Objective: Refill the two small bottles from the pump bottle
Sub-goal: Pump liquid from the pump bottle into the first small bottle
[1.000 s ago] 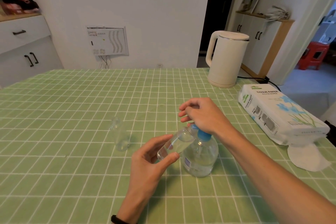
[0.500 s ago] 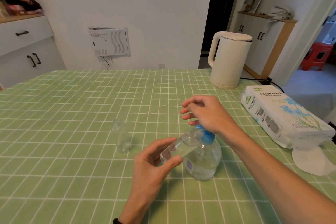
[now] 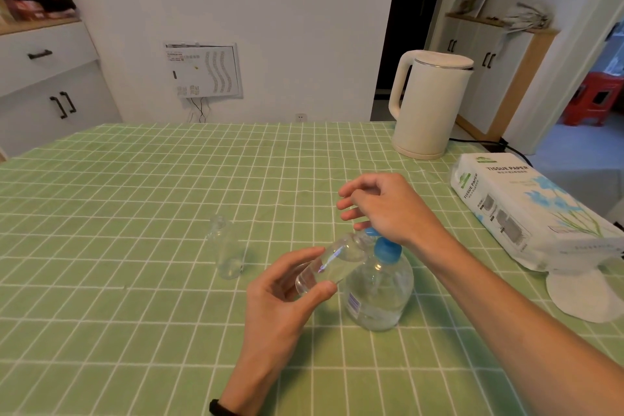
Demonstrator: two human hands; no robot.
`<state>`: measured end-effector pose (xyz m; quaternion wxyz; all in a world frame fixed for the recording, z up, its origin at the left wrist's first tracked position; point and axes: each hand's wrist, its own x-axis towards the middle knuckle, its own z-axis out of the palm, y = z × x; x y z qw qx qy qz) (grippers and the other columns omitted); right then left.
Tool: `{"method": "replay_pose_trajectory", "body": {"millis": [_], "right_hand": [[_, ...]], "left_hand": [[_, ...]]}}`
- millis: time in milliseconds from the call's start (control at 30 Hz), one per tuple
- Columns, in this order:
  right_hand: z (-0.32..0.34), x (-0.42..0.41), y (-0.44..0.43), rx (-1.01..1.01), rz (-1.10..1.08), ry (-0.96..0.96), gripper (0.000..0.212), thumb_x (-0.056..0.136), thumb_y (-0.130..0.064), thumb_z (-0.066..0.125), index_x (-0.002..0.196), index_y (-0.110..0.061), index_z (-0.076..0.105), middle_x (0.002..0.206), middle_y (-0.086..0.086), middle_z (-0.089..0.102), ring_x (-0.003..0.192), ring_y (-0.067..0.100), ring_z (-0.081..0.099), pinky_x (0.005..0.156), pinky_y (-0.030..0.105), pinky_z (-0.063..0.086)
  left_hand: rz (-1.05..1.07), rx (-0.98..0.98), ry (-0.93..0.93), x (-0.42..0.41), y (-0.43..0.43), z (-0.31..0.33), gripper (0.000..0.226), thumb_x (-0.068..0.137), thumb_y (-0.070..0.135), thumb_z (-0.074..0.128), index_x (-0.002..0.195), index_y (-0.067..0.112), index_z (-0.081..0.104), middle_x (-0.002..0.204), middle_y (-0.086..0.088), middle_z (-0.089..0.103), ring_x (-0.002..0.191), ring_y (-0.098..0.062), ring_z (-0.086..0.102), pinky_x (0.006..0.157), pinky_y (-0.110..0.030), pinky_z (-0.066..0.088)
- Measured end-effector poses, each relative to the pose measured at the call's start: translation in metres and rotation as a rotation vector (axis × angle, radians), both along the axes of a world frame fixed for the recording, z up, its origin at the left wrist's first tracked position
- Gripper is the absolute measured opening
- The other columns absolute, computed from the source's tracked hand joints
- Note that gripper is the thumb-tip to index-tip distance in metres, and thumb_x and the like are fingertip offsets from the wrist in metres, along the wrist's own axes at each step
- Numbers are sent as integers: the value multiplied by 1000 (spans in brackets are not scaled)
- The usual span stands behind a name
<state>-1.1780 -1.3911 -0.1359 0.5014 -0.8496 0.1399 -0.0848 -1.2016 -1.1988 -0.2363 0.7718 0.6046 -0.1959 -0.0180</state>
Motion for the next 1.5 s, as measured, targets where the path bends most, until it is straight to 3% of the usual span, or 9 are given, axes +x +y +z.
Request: {"method": "replay_pose_trajectory", "body": {"millis": [233, 433, 600, 933, 1100, 1200, 1367, 1500], "right_hand": [[-3, -6, 4, -45, -11, 26, 25, 102, -8, 53, 102, -16, 76, 93, -3, 81, 83, 13, 79, 82, 37, 65], [3, -7, 4, -57, -6, 18, 23, 103, -12, 54, 101, -19, 76, 93, -5, 80, 82, 12, 79, 82, 33, 64], [7, -5, 4, -75, -1, 10, 21, 103, -16, 55, 102, -22, 75, 94, -6, 80, 82, 10, 79, 81, 36, 65], [-1, -8, 6, -60, -4, 45, 25, 103, -10, 52, 104, -16, 76, 93, -4, 80, 85, 13, 79, 84, 37, 65], [1, -7, 5, -72, -11, 26, 23, 104, -14, 53, 105, -18, 76, 94, -4, 80, 85, 12, 79, 84, 35, 64], [3, -6, 5, -66, 3, 16, 22, 103, -14, 54, 102, -21, 75, 93, -6, 80, 84, 11, 79, 83, 35, 64], [3, -4, 5, -61, 22, 12, 23, 104, -15, 55, 95, -26, 74, 93, -5, 81, 83, 10, 79, 81, 36, 65], [3, -5, 4, -38, 24, 27, 24, 104, -14, 55, 95, -25, 74, 93, -5, 81, 82, 10, 79, 82, 36, 64]], "left_hand": [[16, 1, 21, -3, 1, 1, 49, 64, 29, 92, 111, 35, 82, 117, 0, 82, 114, -21, 77, 99, -42, 61], [15, 18, 15, -2, 2, 0, 49, 69, 6, 95, 109, 31, 83, 115, -1, 83, 110, -19, 79, 97, -35, 64], [-1, -20, 23, -2, 2, 0, 46, 67, 12, 88, 109, 29, 83, 114, 1, 83, 108, -15, 79, 88, -22, 62], [16, 14, -6, -2, 1, 0, 52, 70, 12, 91, 116, 34, 81, 118, 3, 82, 112, -16, 78, 95, -26, 62], [-2, 30, -10, -3, 2, 0, 51, 72, 19, 94, 117, 36, 82, 116, -4, 82, 107, -32, 76, 96, -40, 63], [-8, 9, -11, -4, 1, 0, 50, 73, 9, 92, 117, 33, 83, 113, -9, 81, 103, -42, 72, 93, -37, 64], [-45, -11, 0, -6, -2, 5, 49, 71, 14, 95, 114, 36, 83, 116, 2, 83, 106, -19, 80, 87, -22, 62], [-122, -27, 90, -5, 0, 5, 50, 68, 29, 91, 117, 34, 82, 122, 1, 81, 115, -20, 78, 90, -25, 62]]}}
